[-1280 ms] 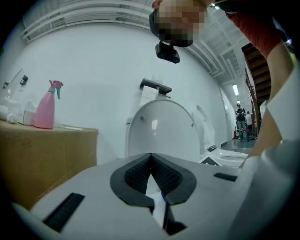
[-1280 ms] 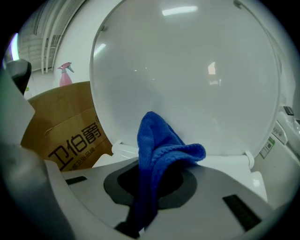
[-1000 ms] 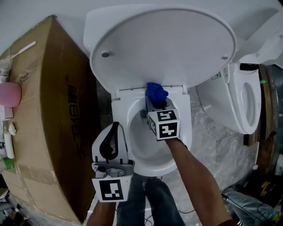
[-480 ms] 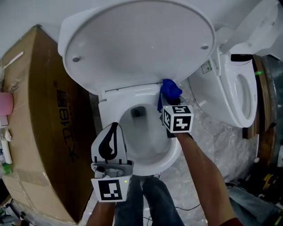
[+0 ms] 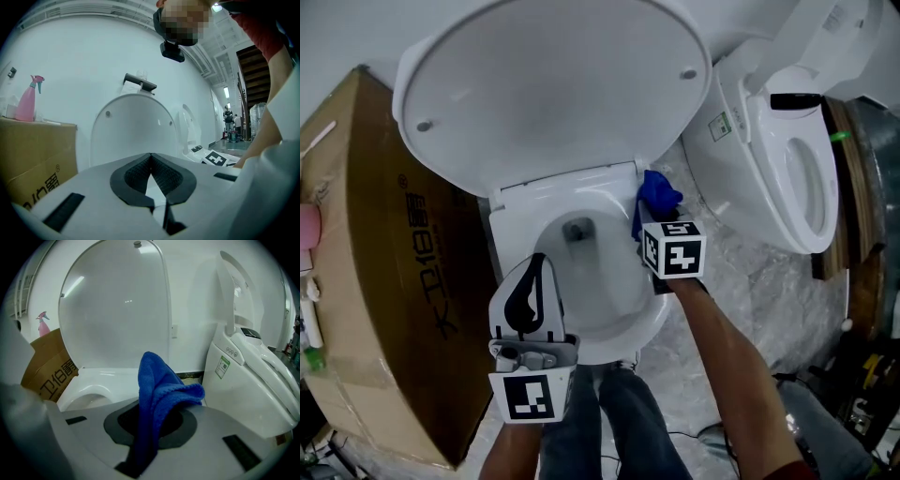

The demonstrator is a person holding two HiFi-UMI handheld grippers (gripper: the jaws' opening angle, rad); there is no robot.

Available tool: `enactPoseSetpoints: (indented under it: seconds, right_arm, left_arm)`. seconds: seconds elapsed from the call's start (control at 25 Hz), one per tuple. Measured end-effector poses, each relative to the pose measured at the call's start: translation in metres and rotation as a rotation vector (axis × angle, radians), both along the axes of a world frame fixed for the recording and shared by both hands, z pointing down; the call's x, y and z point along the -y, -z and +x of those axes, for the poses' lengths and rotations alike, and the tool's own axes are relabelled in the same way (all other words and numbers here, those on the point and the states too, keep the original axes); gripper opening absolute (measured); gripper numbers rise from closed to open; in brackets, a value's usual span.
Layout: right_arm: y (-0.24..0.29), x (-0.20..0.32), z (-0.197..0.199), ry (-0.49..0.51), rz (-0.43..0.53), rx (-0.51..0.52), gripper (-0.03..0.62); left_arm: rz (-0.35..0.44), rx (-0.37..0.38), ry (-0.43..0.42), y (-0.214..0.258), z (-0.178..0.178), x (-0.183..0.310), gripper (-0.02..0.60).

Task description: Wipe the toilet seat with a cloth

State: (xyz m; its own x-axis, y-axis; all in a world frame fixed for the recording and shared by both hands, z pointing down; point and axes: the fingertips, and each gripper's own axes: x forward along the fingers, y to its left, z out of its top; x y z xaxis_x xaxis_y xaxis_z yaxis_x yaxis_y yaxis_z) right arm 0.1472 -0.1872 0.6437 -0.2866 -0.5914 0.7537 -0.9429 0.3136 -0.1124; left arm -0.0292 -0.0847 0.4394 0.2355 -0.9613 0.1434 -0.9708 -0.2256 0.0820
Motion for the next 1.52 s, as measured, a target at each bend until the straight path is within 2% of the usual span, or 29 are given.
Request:
enactPoseSetpoints:
  seconds: [0.28,0.92,1.12,1.32,1.52]
  right_arm:
    - [-0.005,-0.045,0.02,-0.004,-0.028,0.019,0.061]
    - [-0.011,-0.187,0.05,-0.06,-0.107,0.118,0.061]
    - [-0.012,-0.231,0.047,-0.082,-0.132,0.148,0.061]
    - [-0.01,-0.26,0.033,-0.021,-0.128,0.122,0.061]
    - [-0.01,-0.281,0.013,0.014,-0.132,0.12,0.061]
  left_arm:
    - [0.066,0.015,0.0,0.018,0.018,-0.005,0.015]
    - [0.076,0.024,-0.039,0.032,0.065,-0.053,0.015]
    - [0.064,0.022,-0.043,0.031,0.071,-0.073,0.015]
    - [0.062,0.034,-0.043,0.03,0.069,-0.087,0.015]
    - [0.063,0.052,-0.016,0.029,0.051,-0.094,0.015]
